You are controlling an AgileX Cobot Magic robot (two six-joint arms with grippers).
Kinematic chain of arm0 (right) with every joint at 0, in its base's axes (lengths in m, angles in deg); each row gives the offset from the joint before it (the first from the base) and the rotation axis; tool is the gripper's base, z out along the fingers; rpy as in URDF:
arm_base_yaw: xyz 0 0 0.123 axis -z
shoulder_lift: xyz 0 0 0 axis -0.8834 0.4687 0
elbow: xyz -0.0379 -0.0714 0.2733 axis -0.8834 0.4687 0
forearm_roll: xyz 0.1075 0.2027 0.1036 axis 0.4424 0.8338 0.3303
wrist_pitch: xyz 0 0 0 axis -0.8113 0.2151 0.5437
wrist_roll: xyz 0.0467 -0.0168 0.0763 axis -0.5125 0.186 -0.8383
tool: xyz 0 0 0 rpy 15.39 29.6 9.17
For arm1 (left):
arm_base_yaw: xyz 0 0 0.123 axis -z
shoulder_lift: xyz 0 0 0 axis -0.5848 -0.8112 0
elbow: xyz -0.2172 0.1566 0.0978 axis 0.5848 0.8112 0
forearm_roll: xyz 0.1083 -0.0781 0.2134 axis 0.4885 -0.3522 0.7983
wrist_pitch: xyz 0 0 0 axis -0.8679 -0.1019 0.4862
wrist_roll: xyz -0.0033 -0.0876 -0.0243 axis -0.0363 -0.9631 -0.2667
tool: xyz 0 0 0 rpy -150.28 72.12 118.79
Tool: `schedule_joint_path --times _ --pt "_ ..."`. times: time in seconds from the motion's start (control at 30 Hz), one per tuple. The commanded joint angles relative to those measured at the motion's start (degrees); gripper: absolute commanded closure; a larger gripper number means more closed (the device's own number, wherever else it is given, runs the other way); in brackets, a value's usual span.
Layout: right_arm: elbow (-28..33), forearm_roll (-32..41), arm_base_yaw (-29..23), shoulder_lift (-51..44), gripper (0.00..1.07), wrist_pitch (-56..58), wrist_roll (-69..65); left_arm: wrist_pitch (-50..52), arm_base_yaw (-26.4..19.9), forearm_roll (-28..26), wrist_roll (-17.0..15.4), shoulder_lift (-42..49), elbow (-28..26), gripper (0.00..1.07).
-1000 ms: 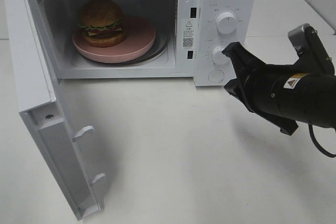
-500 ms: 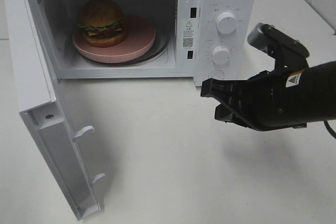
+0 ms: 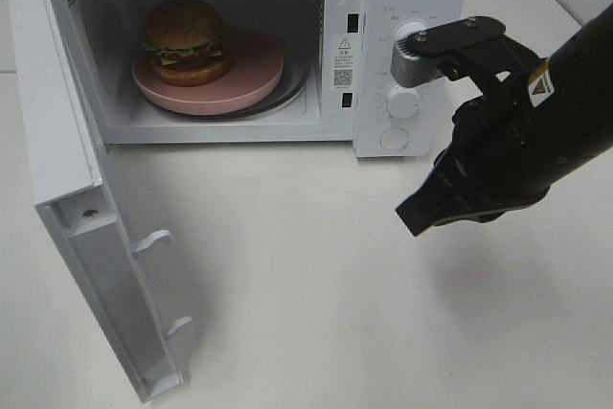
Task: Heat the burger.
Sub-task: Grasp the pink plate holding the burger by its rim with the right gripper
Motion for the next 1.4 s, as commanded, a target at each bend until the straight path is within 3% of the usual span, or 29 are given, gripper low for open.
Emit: schedule_joint_path --times 0.03,0.1,0.13,0.2,0.3,0.37,0.8,0.93,1.0,1.07,1.1,1.13,1.17,1.23,1.3,1.4 --pt "-1.5 -0.7 0.2 -0.4 1.01 3.7 12.0 0.2 0.0 -0.1 -0.4 0.3 0.2 0.06" --pt "-2.5 -0.7 0.2 -0.4 1.01 5.6 25.2 0.2 0.0 -0.1 -0.4 0.3 0.2 0.06" --pt "-2.5 -0.7 0.2 -0.4 1.01 5.6 25.2 0.2 0.0 -0.1 -0.4 0.3 0.2 0.06" --pt "-2.6 -0.9 0.2 -0.4 1.0 5.7 42.2 0.2 0.0 -0.1 -0.4 0.3 0.2 0.06" --pt "-2.6 -0.9 0.2 -0.4 1.0 5.7 46.4 0.2 0.0 -0.1 -0.4 0.3 0.2 0.06" --pt "-2.6 -1.0 0.2 -0.4 0.99 5.2 58.7 0.2 0.0 -0.1 -0.4 0.3 0.2 0.06" --pt "-2.6 -8.4 -0.1 -0.4 0.9 1.1 63.9 0.2 0.0 -0.1 -0.4 0.3 0.2 0.06" --pt "-2.6 -8.5 -0.1 -0.4 0.8 -1.3 61.9 0.2 0.0 -0.1 -0.4 0.3 0.2 0.06" --pt "-2.6 -9.2 -0.1 -0.4 0.65 -3.7 60.3 0.2 0.0 -0.1 -0.4 0.3 0.2 0.06" --pt "-2.6 -9.7 -0.1 -0.4 0.61 -4.4 59.8 0.2 0.0 -0.1 -0.4 0.3 0.2 0.06" --pt "-2.6 -10.6 -0.1 -0.4 0.52 -6.0 58.7 0.2 0.0 -0.1 -0.4 0.3 0.2 0.06" --pt "-2.6 -10.6 -0.1 -0.4 0.52 -6.0 58.7 0.2 0.0 -0.1 -0.4 0.3 0.2 0.06" --pt "-2.6 -11.3 -0.1 -0.4 0.43 -8.0 57.6 0.2 0.0 -0.1 -0.4 0.3 0.2 0.06" --pt "-2.6 -11.3 -0.1 -0.4 0.38 -9.1 57.0 0.2 0.0 -0.1 -0.4 0.3 0.2 0.06" --pt "-2.6 -11.5 -0.1 -0.3 0.25 -11.9 54.8 0.2 0.0 -0.1 -0.4 0.3 0.2 0.06" --pt "-2.6 -11.6 -0.1 -0.1 0.2 -13.1 53.8 0.2 0.0 -0.1 -0.4 0.3 0.2 0.06"
